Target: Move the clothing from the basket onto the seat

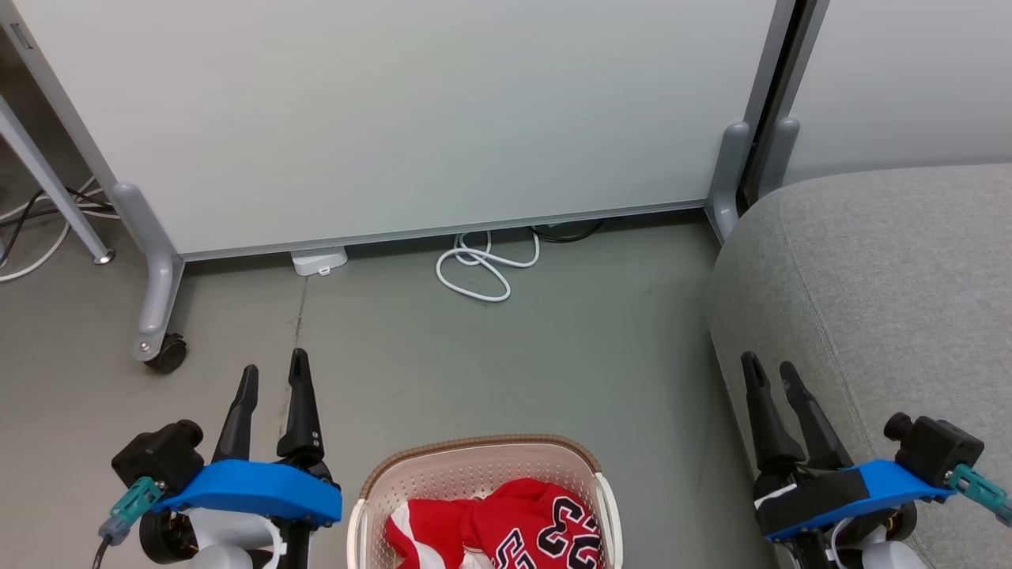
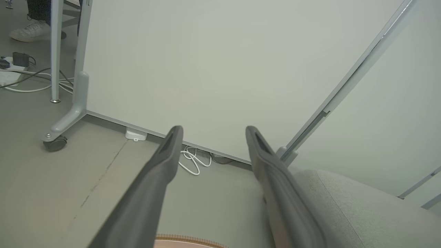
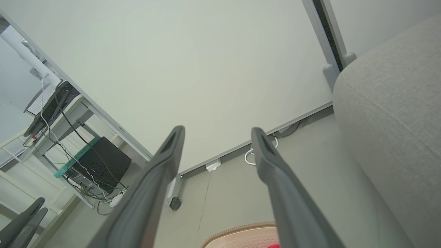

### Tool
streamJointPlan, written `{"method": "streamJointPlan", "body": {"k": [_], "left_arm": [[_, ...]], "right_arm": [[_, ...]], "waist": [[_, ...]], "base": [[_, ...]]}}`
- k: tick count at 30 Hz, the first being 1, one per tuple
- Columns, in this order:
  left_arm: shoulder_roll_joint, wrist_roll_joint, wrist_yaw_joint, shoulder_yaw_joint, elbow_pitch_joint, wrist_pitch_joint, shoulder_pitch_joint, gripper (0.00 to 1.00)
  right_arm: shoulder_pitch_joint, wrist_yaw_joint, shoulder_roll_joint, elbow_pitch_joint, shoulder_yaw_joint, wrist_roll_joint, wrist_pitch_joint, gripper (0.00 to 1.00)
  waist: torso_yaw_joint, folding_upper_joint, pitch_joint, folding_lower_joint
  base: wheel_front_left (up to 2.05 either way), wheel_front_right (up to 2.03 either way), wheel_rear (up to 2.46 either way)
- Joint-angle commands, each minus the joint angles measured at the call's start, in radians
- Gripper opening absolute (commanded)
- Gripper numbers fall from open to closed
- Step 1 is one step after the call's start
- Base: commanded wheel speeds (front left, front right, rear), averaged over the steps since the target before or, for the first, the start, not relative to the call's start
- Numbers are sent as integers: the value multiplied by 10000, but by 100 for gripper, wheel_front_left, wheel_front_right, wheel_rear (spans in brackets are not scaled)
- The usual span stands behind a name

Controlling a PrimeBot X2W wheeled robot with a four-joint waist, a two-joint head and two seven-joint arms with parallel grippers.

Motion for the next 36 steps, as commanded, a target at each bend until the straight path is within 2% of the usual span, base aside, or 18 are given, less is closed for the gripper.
{"method": "streamJointPlan", "body": {"k": [1, 36], "left_arm": [[88, 274, 53, -70, -70, -101, -276, 100], [265, 3476, 509, -997, 9, -927, -550, 100]], "right_arm": [[-244, 18, -69, -117, 45, -286, -91, 100], [-318, 25, -89, -172, 496, -3742, -930, 100]], "waist": [[1, 0, -2, 0], [131, 0, 19, 0]], "base": [[0, 0, 0], [0, 0, 0]]}}
